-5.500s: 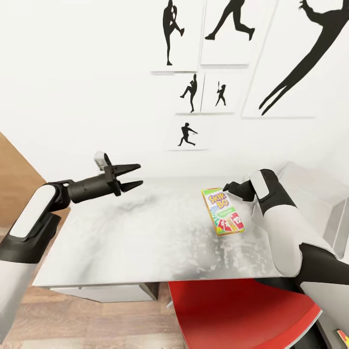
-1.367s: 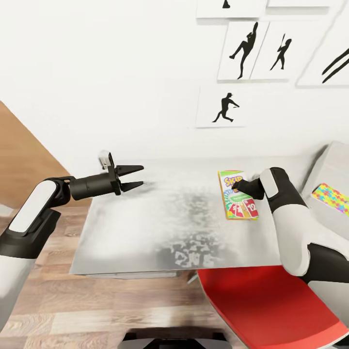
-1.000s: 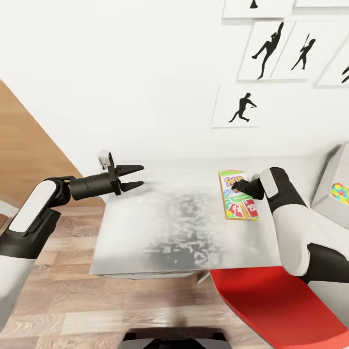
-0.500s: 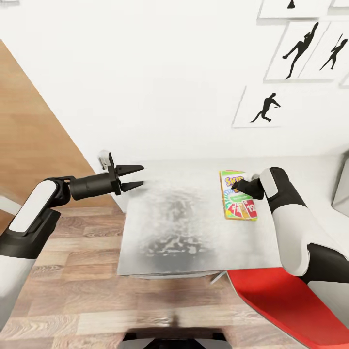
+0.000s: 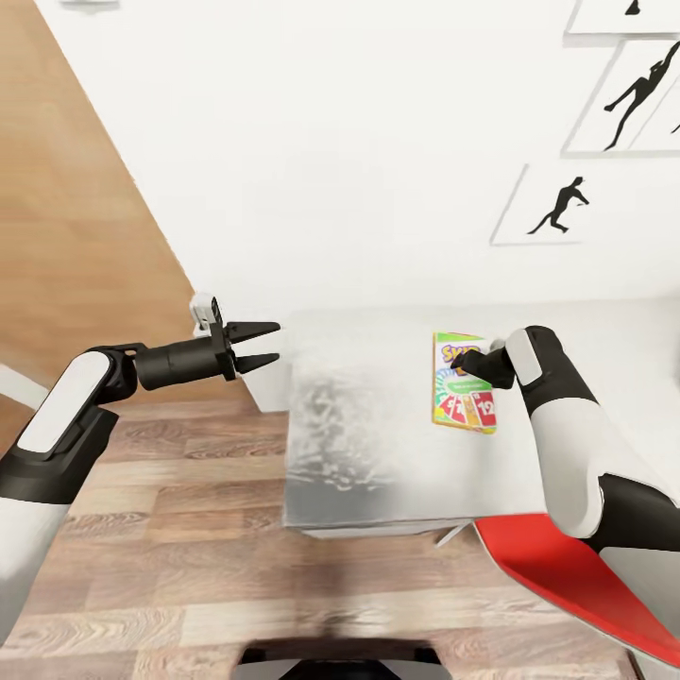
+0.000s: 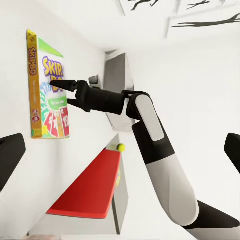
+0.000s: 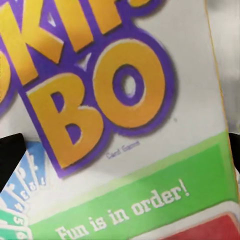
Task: Put all the toys in the child's room - the three board games (two on the bed and one on the table), the two jigsaw puzzles on the table, and the tennis ball on the table - inside the toy box on the table in the child's room.
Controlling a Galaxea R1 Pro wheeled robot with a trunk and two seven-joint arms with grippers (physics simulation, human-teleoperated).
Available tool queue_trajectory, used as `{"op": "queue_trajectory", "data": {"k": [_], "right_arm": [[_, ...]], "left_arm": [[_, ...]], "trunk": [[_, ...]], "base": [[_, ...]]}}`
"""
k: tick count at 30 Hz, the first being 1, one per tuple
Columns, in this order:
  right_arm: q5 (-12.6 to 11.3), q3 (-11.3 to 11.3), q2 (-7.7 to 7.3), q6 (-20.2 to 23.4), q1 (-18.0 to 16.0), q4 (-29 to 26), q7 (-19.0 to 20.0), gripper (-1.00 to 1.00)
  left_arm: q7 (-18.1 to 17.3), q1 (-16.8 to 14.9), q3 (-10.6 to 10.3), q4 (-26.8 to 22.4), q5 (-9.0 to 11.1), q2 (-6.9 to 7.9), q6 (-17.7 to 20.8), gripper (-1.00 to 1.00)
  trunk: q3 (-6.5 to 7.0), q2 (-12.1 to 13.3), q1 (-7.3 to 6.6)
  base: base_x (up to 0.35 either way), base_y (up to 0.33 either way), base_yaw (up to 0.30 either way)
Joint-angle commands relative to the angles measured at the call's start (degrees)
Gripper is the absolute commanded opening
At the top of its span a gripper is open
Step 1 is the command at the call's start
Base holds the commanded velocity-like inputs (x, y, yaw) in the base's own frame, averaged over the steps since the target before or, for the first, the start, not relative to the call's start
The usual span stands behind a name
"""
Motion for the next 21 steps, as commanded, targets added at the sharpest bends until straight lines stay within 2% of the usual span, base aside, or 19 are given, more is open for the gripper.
{"op": "queue_trajectory", "data": {"k": [1,21], "right_arm": [[-1.3,-0.1,0.04,0.1,0.0,0.8,-0.5,1.00],[-1.3,-0.1,0.04,0.1,0.0,0.8,-0.5,1.00]], "left_arm": [[-0.1,-0.1,-0.1,0.0,0.0,0.04,0.1,1.00],[-0.1,-0.1,-0.2,0.1,0.0,-0.02,0.1,1.00]], "trunk": [[-0.09,-0.1,0.04],[-0.09,-0.1,0.04]], "base": [[-0.098,0.281,0.000],[-0.099,0.275,0.000]]}}
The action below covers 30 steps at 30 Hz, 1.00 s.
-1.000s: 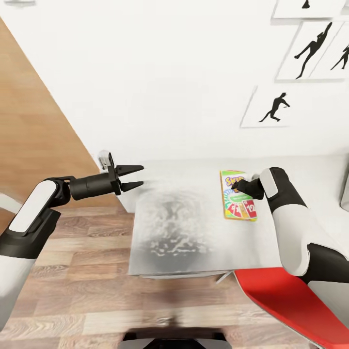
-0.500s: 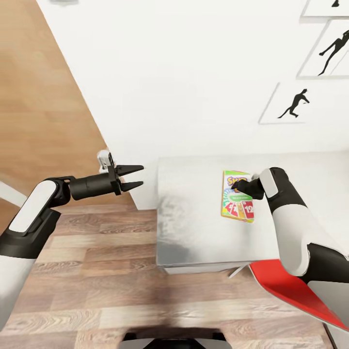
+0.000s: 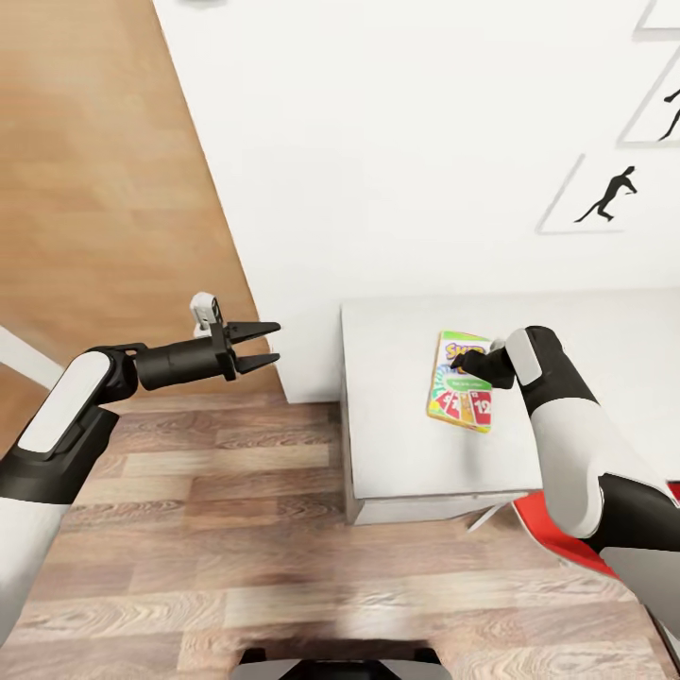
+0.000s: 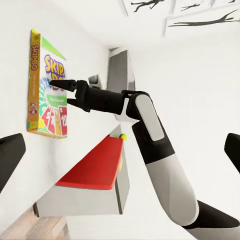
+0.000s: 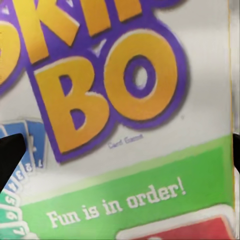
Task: Put all the toys in the child's room - the three board games (two on the bed and one on the table), the two jigsaw puzzles on the table, and the tennis ball on the table - inside the toy box on the table in the child's room.
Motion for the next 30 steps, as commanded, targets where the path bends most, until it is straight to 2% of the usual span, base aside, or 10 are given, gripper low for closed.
{"op": "queue_trajectory", "data": {"k": [1,19,30], "right_arm": [[-1.4,-0.1,0.04,0.1,0.0,0.8,-0.5,1.00],[-1.4,0.0,0.04,0.0,0.0,0.8,-0.4,1.00],[-1.9,-0.1,0.03,0.2,0.0,0.8,0.0,1.00]], "left_arm": [[-0.1,-0.1,-0.1,0.0,0.0,0.05,0.1,1.00],[-0.2,0.0,-0.3,-0.1,0.0,-0.07,0.1,1.00],[-0.2,-0.1,-0.1,-0.1,0.0,-0.07,0.1,1.00]], "trunk": [[-0.09,-0.1,0.04],[-0.09,-0.1,0.04],[-0.09,-0.1,0.04]], "base": [[-0.056,0.274,0.000],[-0.006,0.166,0.000],[0.000,0.027,0.000]]}}
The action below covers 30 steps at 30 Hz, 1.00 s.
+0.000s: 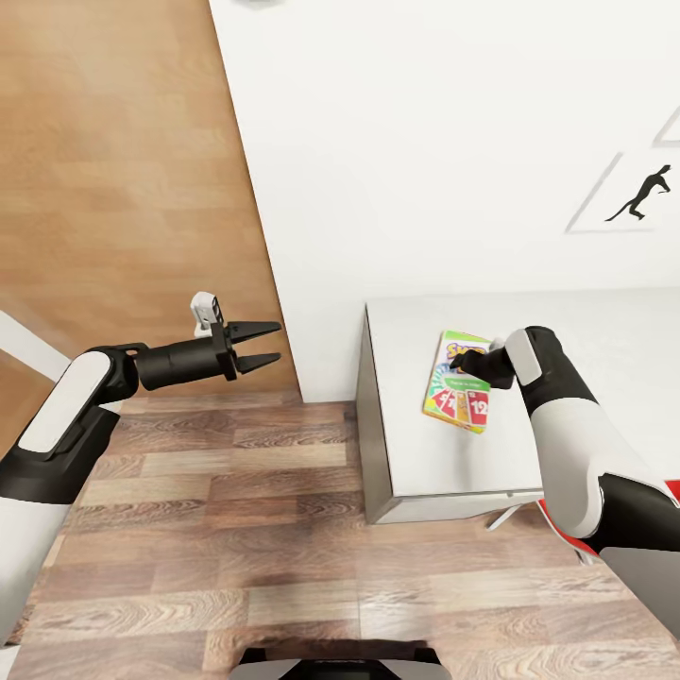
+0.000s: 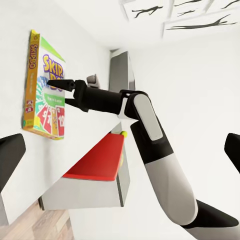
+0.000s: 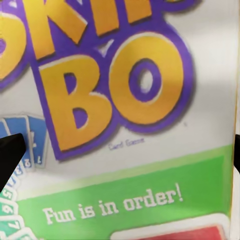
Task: Put all the toys in the child's room - the three board games (two on the bed and one on the table), the two jigsaw puzzles on the table, and the tennis ball on the table - inside the toy box on the table in the child's room.
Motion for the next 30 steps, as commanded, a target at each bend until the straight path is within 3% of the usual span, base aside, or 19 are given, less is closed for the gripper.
{"op": "queue_trajectory", "data": {"k": [1,11,30], "right_arm": [[-1.7,-0.1,0.02,0.0,0.0,0.7,-0.3,1.00],[-1.8,0.0,-0.03,0.0,0.0,0.6,2.1,1.00],[-1.8,0.1,-0.04,0.1,0.0,0.6,2.4,1.00]], "left_arm": [[-0.1,-0.1,-0.1,0.0,0.0,0.04,0.1,1.00],[-0.1,-0.1,-0.2,0.0,0.0,0.04,0.1,1.00],[-0.1,-0.1,-0.3,-0.1,0.0,-0.04,0.1,1.00]], "trunk": [[-0.09,-0.1,0.05],[-0.09,-0.1,0.05],[-0.09,-0.1,0.05]], "base": [[0.000,0.002,0.000],[0.000,0.000,0.000],[0.000,0.028,0.000]]}}
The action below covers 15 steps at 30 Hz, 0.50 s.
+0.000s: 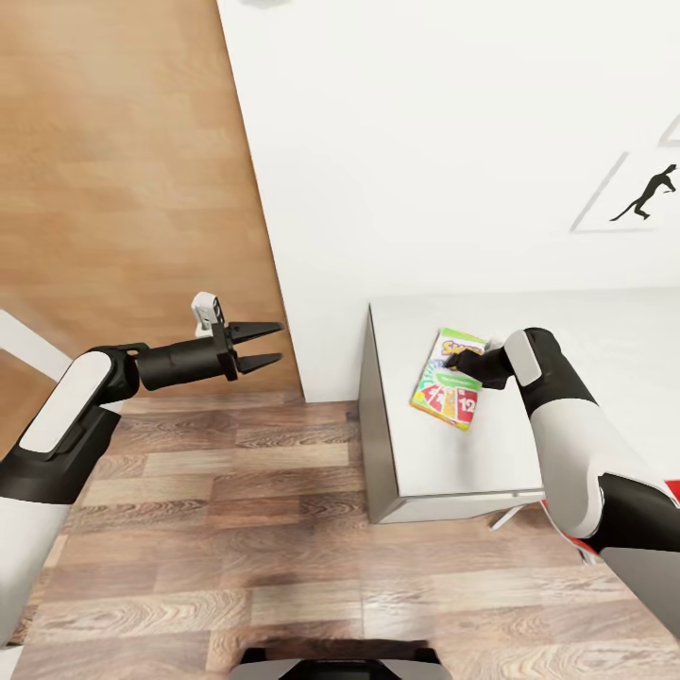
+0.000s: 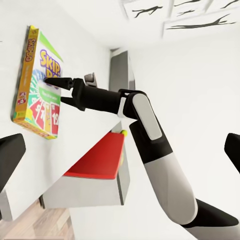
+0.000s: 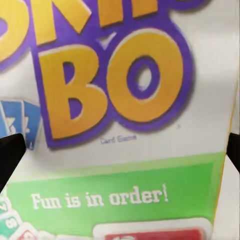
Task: Put all the toys in the child's room - the three board games (two on the bed and one on the table), the two jigsaw puzzles on the table, and the tennis ball on the table - inside the toy box on the table in the child's room.
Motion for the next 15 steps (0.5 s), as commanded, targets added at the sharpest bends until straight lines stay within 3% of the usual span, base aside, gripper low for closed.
{"op": "queue_trajectory", "data": {"k": [1,15], "right_arm": [[-0.6,-0.1,0.02,0.2,0.0,0.0,-0.5,1.00],[-0.6,0.8,0.11,0.1,0.0,0.0,-0.5,1.00]], "left_arm": [[-0.1,0.0,-0.1,0.0,0.0,0.05,0.1,1.00],[-0.1,-0.1,-0.1,0.0,0.0,-0.02,0.1,1.00]], "trunk": [[-0.08,-0.1,0.03],[-0.08,-0.1,0.03]], "base": [[0.000,0.213,0.000],[0.000,0.113,0.000]]}}
